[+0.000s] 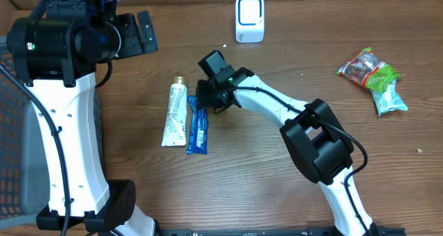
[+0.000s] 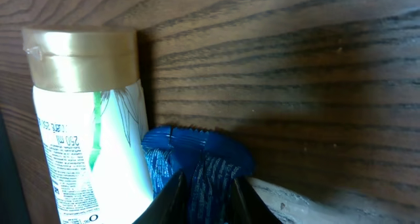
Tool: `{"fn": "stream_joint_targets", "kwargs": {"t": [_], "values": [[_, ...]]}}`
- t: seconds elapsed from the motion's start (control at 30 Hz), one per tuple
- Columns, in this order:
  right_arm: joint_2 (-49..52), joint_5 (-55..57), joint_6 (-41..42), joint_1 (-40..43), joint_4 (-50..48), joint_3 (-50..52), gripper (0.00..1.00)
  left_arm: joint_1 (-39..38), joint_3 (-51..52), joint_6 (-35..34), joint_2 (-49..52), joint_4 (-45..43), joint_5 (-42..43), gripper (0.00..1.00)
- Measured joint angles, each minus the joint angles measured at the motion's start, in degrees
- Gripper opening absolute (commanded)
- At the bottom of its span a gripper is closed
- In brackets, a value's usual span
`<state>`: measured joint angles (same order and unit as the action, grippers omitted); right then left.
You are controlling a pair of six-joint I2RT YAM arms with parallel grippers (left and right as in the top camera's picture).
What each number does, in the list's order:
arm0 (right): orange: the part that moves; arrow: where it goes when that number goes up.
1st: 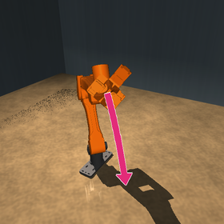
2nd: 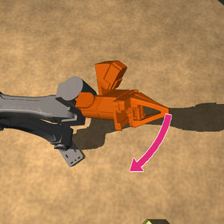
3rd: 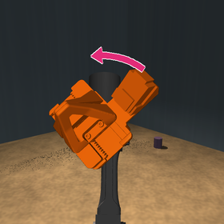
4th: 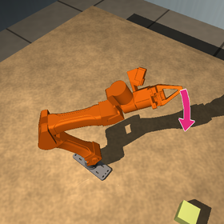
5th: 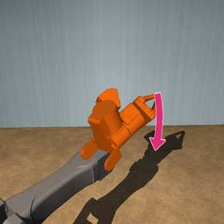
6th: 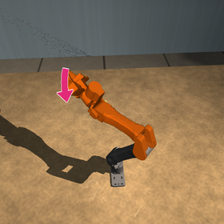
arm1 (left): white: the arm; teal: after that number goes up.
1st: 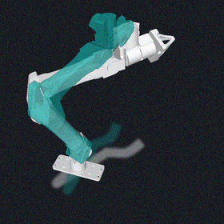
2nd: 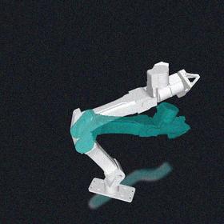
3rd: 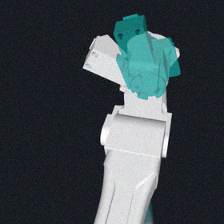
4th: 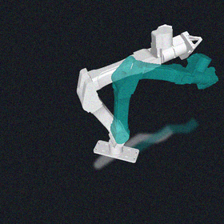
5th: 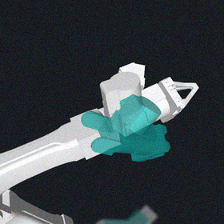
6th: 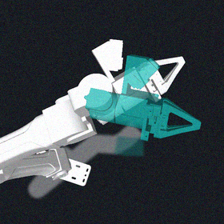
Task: Scan the item barcode
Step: 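Grasp the blue snack packet beside the white tube with the right gripper, then set the blue packet down at centre and turn it flat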
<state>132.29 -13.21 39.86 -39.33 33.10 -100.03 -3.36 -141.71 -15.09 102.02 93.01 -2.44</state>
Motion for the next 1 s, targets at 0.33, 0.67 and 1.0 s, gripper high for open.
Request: {"fn": "stream_joint_targets", "kwargs": {"t": [0.33,0.67,1.0], "values": [[-0.9,0.2,1.1,7.8,11.3,-2.3,0.04,0.0,0.0,0.0,0.0,0.0,0.0,1.00],[-2.7,0.2,0.3,25.2,27.4,-2.4,0.24,0.0,0.0,0.0,0.0,0.0,0.0,1.00],[-2.7,-4.3,-17.9,31.6,41.9,-6.4,0.51,0.0,0.0,0.0,0.0,0.0,0.0,1.00]]}}
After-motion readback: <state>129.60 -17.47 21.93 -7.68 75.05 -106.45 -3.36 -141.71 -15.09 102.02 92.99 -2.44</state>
